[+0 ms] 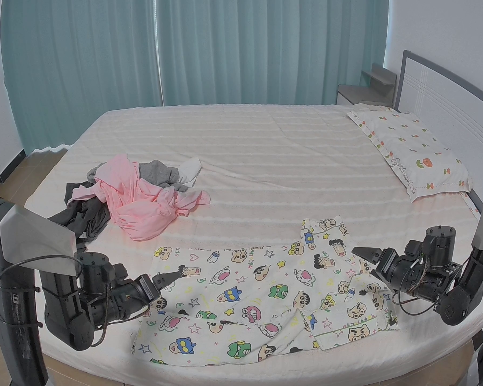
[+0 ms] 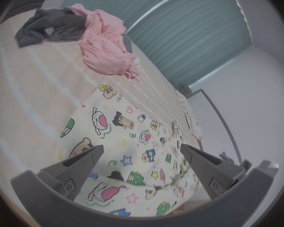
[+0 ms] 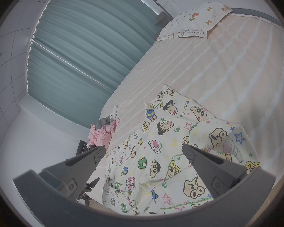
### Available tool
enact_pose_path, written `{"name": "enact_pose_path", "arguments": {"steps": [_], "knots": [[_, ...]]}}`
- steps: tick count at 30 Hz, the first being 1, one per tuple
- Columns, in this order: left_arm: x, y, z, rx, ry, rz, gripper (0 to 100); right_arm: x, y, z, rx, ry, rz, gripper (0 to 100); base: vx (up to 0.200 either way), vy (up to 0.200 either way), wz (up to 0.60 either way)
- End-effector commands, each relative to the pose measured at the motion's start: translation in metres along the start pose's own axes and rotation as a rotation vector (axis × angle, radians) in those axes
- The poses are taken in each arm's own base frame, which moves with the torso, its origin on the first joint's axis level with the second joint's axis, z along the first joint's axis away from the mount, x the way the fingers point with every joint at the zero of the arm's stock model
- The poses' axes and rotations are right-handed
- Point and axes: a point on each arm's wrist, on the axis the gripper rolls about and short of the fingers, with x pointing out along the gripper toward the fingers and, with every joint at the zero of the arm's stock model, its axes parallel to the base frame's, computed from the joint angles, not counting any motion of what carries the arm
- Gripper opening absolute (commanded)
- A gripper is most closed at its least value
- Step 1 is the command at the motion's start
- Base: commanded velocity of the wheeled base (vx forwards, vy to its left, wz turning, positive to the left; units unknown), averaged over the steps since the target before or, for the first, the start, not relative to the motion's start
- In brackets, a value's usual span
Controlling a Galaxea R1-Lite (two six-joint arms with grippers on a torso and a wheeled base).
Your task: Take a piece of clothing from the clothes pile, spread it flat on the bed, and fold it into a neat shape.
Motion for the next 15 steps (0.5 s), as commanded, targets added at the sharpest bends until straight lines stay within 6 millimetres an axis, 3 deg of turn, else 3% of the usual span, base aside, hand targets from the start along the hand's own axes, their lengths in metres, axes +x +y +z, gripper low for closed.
{"name": "enact_pose_path", "arguments": {"steps": [1, 15], "knots": [[-0.035, 0.02, -0.004, 0.102, 0.103, -0.04, 100, -0.001, -0.002, -0.003, -0.017, 0.012, -0.008, 100, 0.0, 0.0, 0.0], [-0.023, 0.054, -0.035, 0.263, 0.253, 0.027, 100, 0.0, -0.001, -0.008, -0.022, 0.039, -0.008, 100, 0.0, 0.0, 0.0]]}}
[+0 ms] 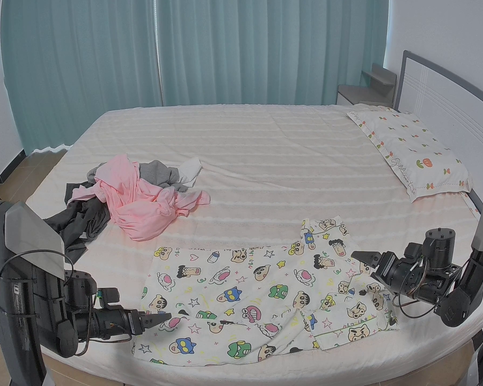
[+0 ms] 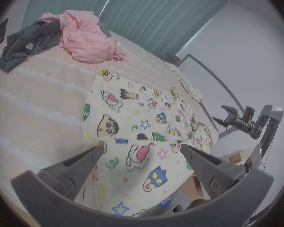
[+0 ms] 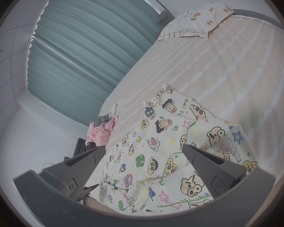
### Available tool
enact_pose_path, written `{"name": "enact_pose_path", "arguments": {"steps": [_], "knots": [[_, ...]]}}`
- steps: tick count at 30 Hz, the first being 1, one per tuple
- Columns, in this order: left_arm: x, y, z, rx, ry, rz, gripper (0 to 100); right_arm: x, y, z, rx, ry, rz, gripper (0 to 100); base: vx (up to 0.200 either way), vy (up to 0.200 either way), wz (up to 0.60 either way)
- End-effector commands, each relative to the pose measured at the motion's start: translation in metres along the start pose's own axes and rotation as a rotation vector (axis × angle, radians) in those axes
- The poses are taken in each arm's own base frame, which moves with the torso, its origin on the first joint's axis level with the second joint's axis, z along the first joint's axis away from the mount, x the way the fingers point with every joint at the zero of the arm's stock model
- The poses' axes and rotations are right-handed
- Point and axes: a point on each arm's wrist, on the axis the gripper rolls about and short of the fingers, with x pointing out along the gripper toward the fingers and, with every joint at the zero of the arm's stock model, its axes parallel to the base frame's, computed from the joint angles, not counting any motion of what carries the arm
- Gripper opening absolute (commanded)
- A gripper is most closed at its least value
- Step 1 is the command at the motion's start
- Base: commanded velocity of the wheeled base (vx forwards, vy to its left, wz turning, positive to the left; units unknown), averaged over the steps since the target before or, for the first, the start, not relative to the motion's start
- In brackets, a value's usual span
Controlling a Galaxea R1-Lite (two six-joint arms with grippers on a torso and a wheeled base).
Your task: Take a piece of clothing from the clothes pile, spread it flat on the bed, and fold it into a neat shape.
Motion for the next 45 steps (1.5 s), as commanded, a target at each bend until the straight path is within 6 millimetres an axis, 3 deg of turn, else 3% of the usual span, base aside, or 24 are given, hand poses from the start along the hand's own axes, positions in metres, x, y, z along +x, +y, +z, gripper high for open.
{"name": "enact_pose_path", "arguments": {"steps": [1, 26, 27, 38, 45], "knots": [[0.007, 0.009, -0.013, -0.026, 0.05, 0.016, 100, 0.001, 0.0, -0.003, -0.003, 0.016, -0.001, 100, 0.0, 0.0, 0.0], [0.005, 0.011, -0.014, 0.008, 0.05, 0.048, 100, 0.003, -0.001, -0.005, -0.002, 0.021, -0.007, 100, 0.0, 0.0, 0.0], [0.005, 0.012, -0.015, 0.009, 0.051, 0.049, 0, 0.003, -0.001, -0.005, -0.002, 0.021, -0.007, 100, 0.0, 0.0, 0.0], [-0.003, 0.012, -0.015, -0.002, 0.049, 0.067, 0, 0.001, -0.016, -0.013, -0.148, 0.062, -0.066, 100, 0.0, 0.0, 0.0], [-0.011, 0.008, -0.017, -0.005, 0.053, 0.097, 0, -0.007, -0.037, 0.0, -0.223, 0.054, -0.112, 100, 0.0, 0.0, 0.0]]}}
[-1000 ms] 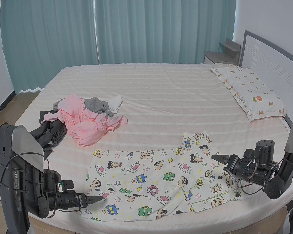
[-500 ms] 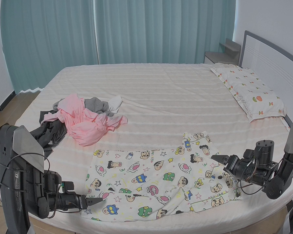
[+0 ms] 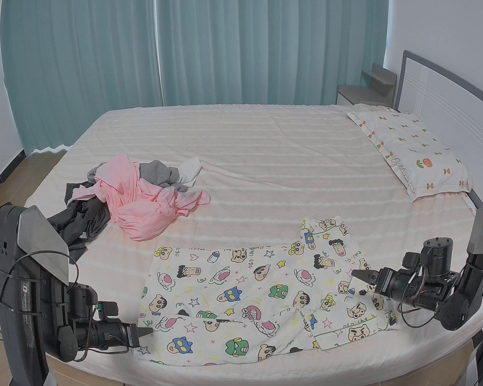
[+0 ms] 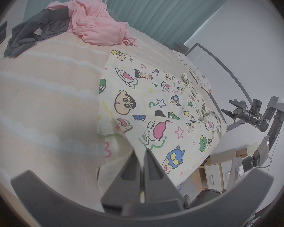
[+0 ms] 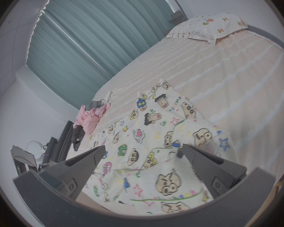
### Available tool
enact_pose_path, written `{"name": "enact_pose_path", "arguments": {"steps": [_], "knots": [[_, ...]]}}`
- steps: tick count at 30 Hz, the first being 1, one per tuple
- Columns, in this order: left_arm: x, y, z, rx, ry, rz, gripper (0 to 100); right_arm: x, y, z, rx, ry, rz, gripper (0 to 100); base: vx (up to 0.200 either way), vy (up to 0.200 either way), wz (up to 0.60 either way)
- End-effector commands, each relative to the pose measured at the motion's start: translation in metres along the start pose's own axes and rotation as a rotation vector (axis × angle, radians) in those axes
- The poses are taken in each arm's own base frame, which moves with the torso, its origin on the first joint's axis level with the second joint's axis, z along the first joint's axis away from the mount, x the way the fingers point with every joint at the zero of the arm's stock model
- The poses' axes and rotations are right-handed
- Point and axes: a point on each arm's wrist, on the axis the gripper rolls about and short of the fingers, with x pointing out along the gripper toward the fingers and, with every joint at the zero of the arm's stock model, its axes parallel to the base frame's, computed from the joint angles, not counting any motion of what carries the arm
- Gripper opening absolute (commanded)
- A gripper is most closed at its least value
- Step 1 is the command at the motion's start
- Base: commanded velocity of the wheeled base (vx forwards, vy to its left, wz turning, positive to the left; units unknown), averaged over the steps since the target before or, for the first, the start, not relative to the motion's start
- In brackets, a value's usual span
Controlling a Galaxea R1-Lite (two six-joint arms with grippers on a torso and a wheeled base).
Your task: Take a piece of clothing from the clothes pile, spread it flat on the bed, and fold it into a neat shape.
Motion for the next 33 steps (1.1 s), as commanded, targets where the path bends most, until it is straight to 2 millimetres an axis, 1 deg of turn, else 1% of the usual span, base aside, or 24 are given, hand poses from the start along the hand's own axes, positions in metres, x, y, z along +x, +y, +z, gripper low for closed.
{"name": "enact_pose_path", "arguments": {"steps": [1, 6, 11, 18, 23, 27, 31, 33], "knots": [[-0.005, -0.002, 0.002, 0.006, -0.02, 0.015, 0, -0.003, -0.015, 0.001, -0.008, 0.018, -0.021, 100, 0.0, 0.0, 0.0], [-0.008, -0.003, -0.002, 0.016, -0.005, 0.028, 0, -0.009, -0.027, -0.008, -0.086, 0.094, -0.003, 100, 0.0, 0.0, 0.0], [-0.009, 0.0, -0.003, 0.022, -0.007, 0.059, 0, -0.001, -0.041, -0.014, -0.102, 0.136, -0.024, 100, 0.0, 0.0, 0.0], [-0.009, 0.001, -0.004, 0.03, -0.001, 0.106, 0, 0.001, -0.045, -0.016, -0.115, 0.15, -0.02, 100, 0.0, 0.0, 0.0], [-0.009, 0.001, -0.009, 0.043, 0.042, 0.114, 0, 0.003, -0.048, -0.018, -0.113, 0.168, -0.011, 100, 0.0, 0.0, 0.0], [-0.01, 0.001, -0.011, 0.056, 0.064, 0.115, 0, 0.006, -0.054, -0.023, -0.145, 0.198, 0.002, 100, 0.0, 0.0, 0.0], [-0.01, 0.001, -0.011, 0.056, 0.064, 0.115, 0, 0.007, -0.058, -0.023, -0.156, 0.214, 0.04, 100, 0.0, 0.0, 0.0], [-0.01, 0.001, -0.011, 0.058, 0.064, 0.114, 0, 0.013, -0.061, -0.021, -0.159, 0.206, 0.047, 100, 0.0, 0.0, 0.0]]}}
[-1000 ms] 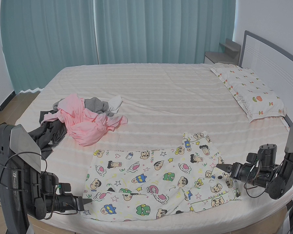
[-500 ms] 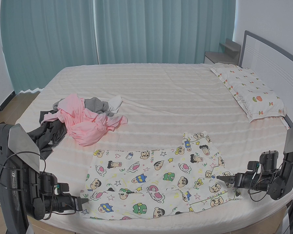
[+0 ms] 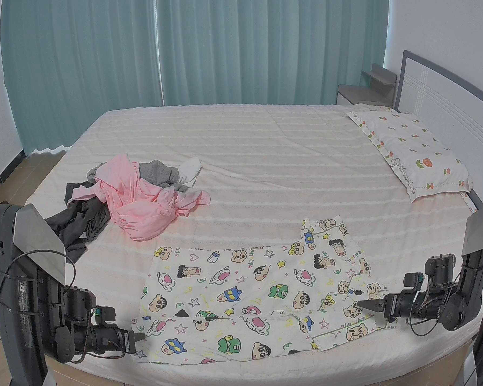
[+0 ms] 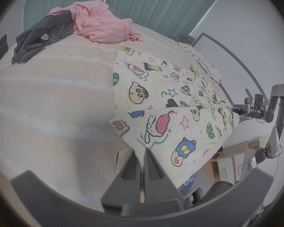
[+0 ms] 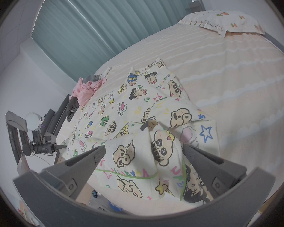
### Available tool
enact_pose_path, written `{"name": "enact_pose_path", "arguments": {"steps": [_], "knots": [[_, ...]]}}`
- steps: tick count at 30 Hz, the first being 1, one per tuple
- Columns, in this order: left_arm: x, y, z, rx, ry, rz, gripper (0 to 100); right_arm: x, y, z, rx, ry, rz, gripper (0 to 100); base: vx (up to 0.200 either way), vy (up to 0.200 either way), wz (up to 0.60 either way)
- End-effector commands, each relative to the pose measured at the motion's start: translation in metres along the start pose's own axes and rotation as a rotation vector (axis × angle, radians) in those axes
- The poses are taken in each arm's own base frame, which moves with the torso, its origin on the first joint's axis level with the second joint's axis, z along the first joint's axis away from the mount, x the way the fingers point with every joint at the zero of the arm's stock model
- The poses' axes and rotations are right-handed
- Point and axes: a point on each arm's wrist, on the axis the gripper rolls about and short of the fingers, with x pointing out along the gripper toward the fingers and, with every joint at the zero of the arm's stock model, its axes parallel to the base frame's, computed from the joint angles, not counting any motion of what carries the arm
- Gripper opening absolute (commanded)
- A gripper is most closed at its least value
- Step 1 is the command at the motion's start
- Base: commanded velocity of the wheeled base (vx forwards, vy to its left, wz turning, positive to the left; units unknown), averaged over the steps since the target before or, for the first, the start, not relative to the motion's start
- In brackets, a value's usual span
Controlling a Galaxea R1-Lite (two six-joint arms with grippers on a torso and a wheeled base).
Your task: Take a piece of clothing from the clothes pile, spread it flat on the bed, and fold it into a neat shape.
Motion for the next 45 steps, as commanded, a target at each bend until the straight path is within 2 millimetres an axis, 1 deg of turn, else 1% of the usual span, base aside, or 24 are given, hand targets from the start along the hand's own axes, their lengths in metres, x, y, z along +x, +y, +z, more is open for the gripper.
{"name": "enact_pose_path", "arguments": {"steps": [1, 7, 8, 15, 20, 26, 27, 29, 30, 45], "knots": [[-0.003, -0.001, -0.003, -0.006, 0.016, 0.001, 0, 0.008, -0.008, 0.001, 0.008, 0.004, 0.001, 100, 0.0, 0.0, 0.0], [-0.002, -0.001, -0.003, -0.006, 0.012, -0.001, 0, 0.01, -0.008, 0.0, 0.013, 0.024, 0.08, 100, 0.0, 0.0, 0.0], [-0.002, -0.001, -0.003, -0.006, 0.012, -0.001, 0, 0.011, -0.008, 0.0, 0.013, 0.024, 0.08, 0, 0.0, 0.0, 0.0], [-0.002, -0.001, -0.003, -0.006, 0.014, -0.002, 0, 0.014, -0.01, -0.004, 0.021, 0.043, 0.076, 0, 0.0, 0.0, 0.0], [-0.002, -0.001, -0.003, -0.006, 0.013, -0.001, 0, 0.014, -0.013, -0.002, 0.026, 0.03, 0.07, 0, 0.0, 0.0, 0.0], [-0.002, -0.001, -0.004, -0.007, 0.015, -0.001, 0, 0.006, -0.019, 0.003, 0.042, -0.001, 0.048, 0, 0.0, 0.0, 0.0], [-0.001, 0.0, -0.003, -0.006, 0.013, -0.001, 0, 0.002, -0.021, 0.005, 0.046, -0.02, 0.04, 0, 0.0, 0.0, 0.0], [-0.001, 0.0, -0.003, -0.006, 0.013, -0.001, 0, 0.001, -0.021, 0.006, 0.047, -0.023, 0.038, 0, 0.0, 0.0, 0.0], [-0.001, 0.0, -0.003, -0.006, 0.013, -0.001, 0, -0.001, -0.025, 0.007, 0.055, -0.032, 0.028, 0, 0.0, 0.0, 0.0], [0.001, 0.0, -0.004, -0.012, 0.016, -0.002, 0, 0.005, -0.03, 0.007, 0.065, -0.025, 0.021, 0, 0.0, 0.0, 0.0]]}}
